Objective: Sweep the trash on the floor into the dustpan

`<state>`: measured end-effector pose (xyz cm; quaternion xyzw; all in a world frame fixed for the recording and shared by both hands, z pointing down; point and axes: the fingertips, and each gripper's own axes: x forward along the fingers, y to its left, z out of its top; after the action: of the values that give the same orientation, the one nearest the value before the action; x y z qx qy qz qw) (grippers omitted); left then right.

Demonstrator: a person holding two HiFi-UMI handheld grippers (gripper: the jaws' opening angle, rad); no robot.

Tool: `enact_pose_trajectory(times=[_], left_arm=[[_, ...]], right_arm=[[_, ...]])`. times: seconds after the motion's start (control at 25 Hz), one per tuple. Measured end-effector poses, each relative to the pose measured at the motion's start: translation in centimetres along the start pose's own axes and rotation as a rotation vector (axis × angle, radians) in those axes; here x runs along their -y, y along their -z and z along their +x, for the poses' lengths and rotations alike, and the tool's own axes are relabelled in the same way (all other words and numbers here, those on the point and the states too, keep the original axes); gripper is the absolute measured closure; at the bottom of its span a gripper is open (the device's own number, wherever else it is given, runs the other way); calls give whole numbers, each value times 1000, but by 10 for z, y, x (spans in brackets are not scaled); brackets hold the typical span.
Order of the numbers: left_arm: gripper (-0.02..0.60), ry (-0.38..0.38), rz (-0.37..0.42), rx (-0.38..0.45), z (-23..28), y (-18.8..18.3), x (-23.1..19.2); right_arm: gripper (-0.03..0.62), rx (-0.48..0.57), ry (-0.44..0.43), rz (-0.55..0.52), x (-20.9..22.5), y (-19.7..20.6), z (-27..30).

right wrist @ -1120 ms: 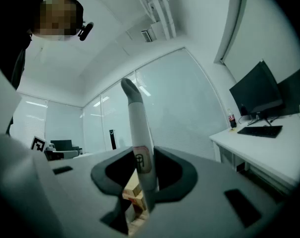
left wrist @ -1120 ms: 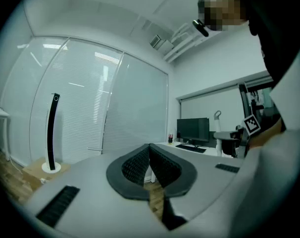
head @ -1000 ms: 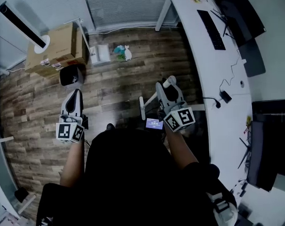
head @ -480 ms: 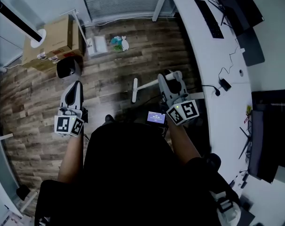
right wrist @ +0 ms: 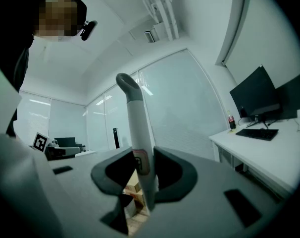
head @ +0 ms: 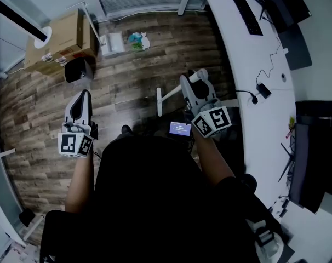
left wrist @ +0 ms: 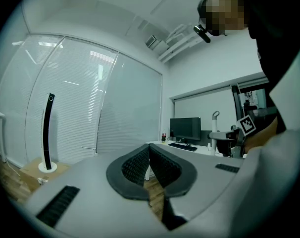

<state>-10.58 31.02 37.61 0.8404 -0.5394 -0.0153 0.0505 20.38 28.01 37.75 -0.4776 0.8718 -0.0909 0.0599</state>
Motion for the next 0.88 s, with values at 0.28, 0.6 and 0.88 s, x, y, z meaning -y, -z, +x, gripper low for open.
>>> enact_pose_trajectory(times=[0.28,0.6,0.88], left_arm=[[586,-26,-14,-11,-1,6,2],[586,-38,-11,-23,4,14,14],[586,-47,-25,-28,9,24,20]], right_arm=[[485,-11,-44,-5,-4,0,3],[485,-21,-72,-17,1,7,-2],[486,-20,-79,-24,10,11,-3]])
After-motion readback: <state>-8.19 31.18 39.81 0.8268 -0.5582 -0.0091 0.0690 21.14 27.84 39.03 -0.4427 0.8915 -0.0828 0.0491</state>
